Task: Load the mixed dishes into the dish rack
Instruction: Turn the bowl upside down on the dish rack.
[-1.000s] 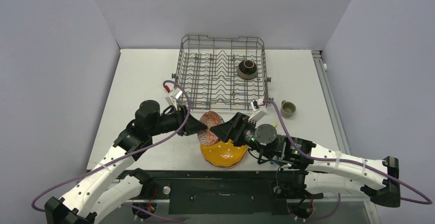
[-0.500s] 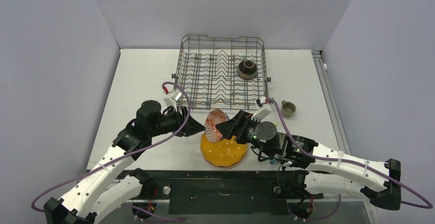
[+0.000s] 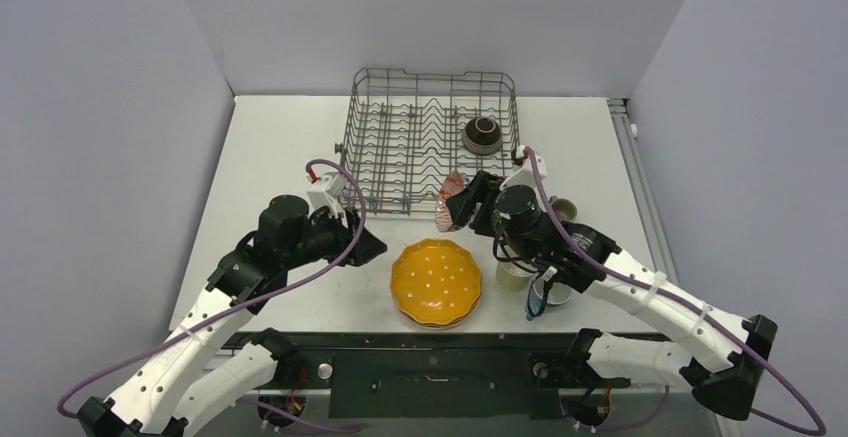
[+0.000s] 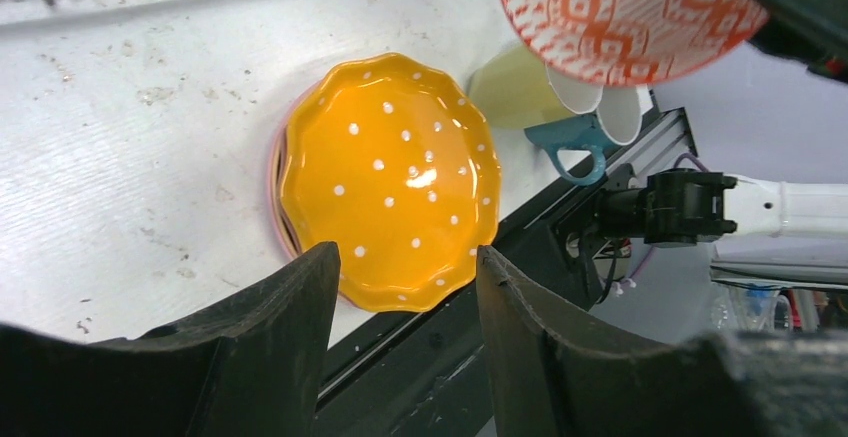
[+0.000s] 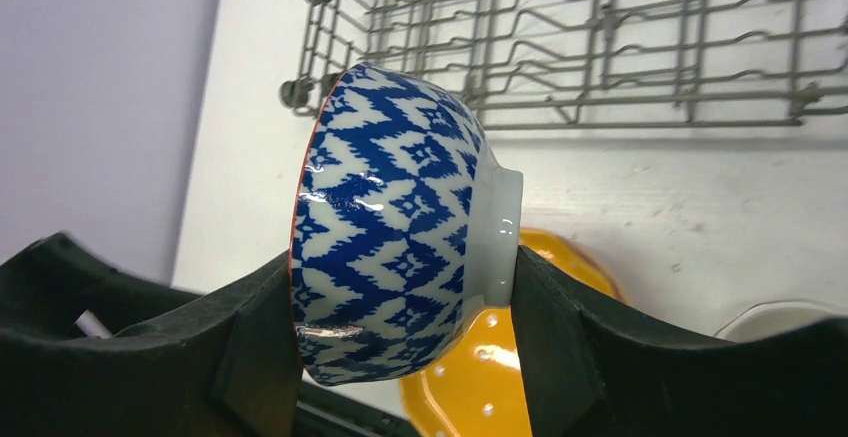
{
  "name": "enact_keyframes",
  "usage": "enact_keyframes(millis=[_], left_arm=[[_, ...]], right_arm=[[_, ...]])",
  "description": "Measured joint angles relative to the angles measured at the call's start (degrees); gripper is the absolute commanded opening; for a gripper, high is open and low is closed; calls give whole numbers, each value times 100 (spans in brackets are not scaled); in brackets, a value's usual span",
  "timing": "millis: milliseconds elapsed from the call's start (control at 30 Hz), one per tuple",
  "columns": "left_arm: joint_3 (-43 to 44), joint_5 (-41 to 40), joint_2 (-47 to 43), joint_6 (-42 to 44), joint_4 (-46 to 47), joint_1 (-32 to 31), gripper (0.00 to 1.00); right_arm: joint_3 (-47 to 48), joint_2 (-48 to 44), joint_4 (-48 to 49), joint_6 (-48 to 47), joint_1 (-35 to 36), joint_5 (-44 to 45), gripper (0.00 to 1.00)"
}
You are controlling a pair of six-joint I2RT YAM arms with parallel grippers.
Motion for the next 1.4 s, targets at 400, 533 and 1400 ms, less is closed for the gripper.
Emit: enact_keyframes(millis=[400,533,1400], left_arm=[[0,-195,-26,553,-385,2,49],[-2,-192,-44,629,-396,2,49],[-114,-96,-374,754,-428,2,49]], right_arm=[[1025,1480,-640,-1228,-1244,79,0],[1458,2120,-815,-1600,-1412,236,0],[4319,5709,-1639,-3220,-1875,2002,0]])
